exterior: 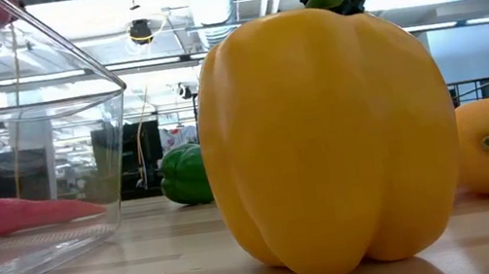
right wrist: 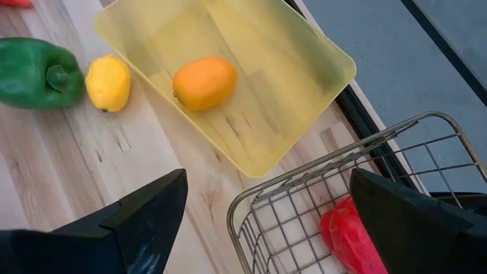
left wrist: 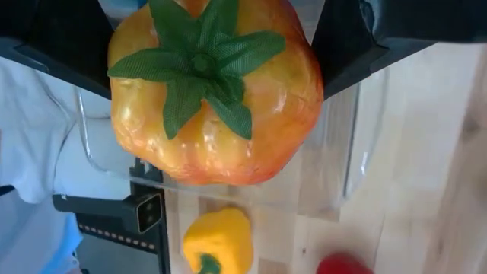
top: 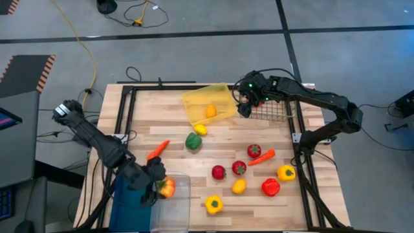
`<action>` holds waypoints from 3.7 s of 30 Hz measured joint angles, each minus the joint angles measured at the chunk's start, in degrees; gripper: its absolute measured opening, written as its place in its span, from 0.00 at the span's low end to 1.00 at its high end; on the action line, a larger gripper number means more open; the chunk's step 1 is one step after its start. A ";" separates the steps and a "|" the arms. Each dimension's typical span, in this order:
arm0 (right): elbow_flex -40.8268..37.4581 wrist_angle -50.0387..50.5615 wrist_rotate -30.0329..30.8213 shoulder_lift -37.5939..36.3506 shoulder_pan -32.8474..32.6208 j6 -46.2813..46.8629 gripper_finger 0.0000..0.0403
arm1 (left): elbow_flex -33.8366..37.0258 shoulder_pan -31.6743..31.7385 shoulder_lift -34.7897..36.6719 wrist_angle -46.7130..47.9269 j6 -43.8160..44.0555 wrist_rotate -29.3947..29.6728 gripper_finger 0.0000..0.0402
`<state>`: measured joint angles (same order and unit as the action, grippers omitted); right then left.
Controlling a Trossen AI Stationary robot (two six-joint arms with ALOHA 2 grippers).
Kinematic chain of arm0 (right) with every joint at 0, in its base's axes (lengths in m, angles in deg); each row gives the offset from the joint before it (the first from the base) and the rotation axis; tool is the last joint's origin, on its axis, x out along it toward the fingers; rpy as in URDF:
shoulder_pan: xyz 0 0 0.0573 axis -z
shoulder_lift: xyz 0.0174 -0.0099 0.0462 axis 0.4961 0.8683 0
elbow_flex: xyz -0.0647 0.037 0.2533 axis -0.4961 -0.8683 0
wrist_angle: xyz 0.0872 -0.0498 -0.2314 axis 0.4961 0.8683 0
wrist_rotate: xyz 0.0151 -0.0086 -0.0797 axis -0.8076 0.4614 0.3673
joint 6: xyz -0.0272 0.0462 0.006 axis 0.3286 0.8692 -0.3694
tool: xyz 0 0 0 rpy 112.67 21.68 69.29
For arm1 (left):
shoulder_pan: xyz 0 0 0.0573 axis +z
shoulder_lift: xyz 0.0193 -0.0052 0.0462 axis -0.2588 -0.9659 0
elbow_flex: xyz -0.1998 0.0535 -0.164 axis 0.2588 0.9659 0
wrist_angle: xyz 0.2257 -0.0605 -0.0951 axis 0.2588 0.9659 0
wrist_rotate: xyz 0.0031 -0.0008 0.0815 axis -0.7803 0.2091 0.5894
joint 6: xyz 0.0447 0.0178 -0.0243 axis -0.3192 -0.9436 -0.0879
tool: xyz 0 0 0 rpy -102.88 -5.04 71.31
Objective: Sort produce into baskets
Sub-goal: Put the left orange tomato into the transparent bin, then put the top right red tomato into the transparent bin
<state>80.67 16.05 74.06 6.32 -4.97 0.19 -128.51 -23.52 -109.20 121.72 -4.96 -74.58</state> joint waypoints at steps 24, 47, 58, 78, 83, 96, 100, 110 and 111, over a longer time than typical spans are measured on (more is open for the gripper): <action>0.00 0.00 0.01 0.00 -0.01 -0.02 0.98 | 2.01 -0.68 -10.87 -3.33 0.52 -2.80 0.88; 0.00 0.00 0.02 0.00 -0.01 -0.02 0.98 | 1.68 -0.22 -10.87 -2.98 2.15 -5.25 0.99; 0.00 1.77 0.00 0.00 -0.35 -0.02 0.98 | -3.38 5.25 -4.68 -2.60 -4.47 -7.85 0.99; -0.02 4.27 -0.07 0.00 -9.79 0.00 0.98 | -4.59 17.94 7.95 -2.69 -22.85 1.53 0.99; -0.02 5.95 -0.11 0.00 -14.23 3.84 0.98 | -4.59 19.89 7.95 -2.69 -28.93 2.37 0.99; -0.04 22.54 -0.17 0.00 -21.92 26.11 0.98 | -4.59 27.80 7.93 3.15 -28.55 1.77 0.99; -0.93 23.41 -0.16 -0.04 -23.03 26.23 0.98 | -4.59 28.77 7.93 3.60 -28.95 1.72 0.99; -9.81 18.49 -2.42 -0.04 -25.30 25.50 0.98 | -4.59 28.83 7.93 3.61 -28.97 1.70 0.99; -10.14 17.72 -2.89 0.00 -25.55 25.51 0.98 | -4.59 28.83 7.93 3.61 -28.97 1.70 0.99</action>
<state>70.53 33.77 71.18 6.32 -30.52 25.69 -133.10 5.30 -101.27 125.33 -33.93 -72.88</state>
